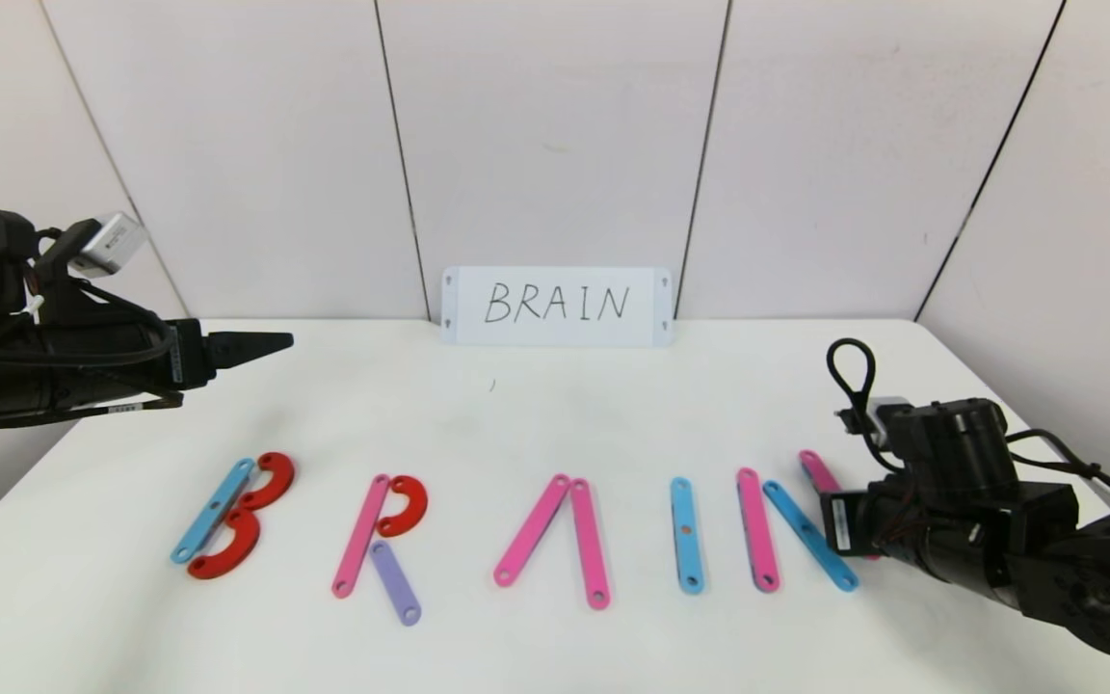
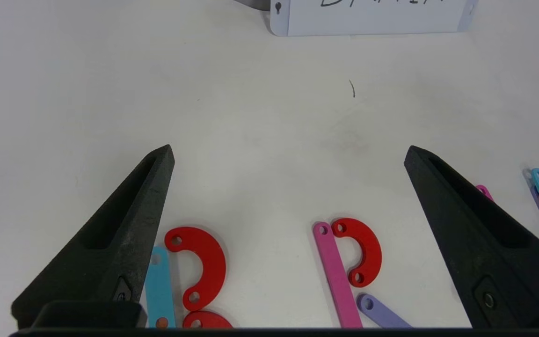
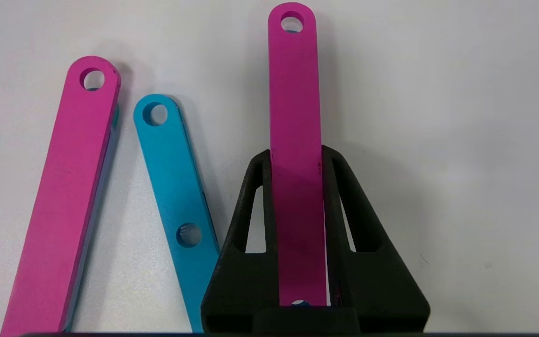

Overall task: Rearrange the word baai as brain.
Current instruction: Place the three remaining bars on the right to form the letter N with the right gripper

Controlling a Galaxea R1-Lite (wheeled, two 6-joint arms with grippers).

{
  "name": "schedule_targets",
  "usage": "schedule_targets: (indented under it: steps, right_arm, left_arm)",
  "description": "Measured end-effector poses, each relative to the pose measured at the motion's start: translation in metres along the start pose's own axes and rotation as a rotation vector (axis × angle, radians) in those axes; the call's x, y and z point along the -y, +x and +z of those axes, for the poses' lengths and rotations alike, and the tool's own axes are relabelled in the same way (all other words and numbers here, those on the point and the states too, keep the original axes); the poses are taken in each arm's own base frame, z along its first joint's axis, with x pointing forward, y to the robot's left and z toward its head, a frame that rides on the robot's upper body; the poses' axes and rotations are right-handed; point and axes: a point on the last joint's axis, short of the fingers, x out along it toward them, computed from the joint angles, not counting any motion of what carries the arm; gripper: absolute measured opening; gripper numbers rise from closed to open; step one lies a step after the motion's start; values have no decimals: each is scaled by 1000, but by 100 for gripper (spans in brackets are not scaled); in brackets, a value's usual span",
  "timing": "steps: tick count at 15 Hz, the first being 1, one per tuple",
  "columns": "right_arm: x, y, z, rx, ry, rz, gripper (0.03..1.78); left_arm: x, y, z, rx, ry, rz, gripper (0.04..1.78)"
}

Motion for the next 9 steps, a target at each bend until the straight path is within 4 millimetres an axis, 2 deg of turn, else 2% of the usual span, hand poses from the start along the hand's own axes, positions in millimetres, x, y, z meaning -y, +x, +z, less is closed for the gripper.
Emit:
schedule_targets:
  steps: [3, 5, 7, 9]
  right_arm:
    - [0, 0, -1, -3, -5, -2, 32]
    - [0, 1, 1, 2, -1, -5, 41]
    - [0, 1, 1, 5, -1, -5, 59]
    - [0, 0, 2, 9, 0, -10, 91]
  left_arm:
    - [0, 0, 0, 0, 0, 0, 173]
    - [0, 0, 0, 0, 0, -1, 173]
    - [0, 1, -1, -3, -2, -1, 173]
    - [-1, 1, -1, -4, -3, -2, 173]
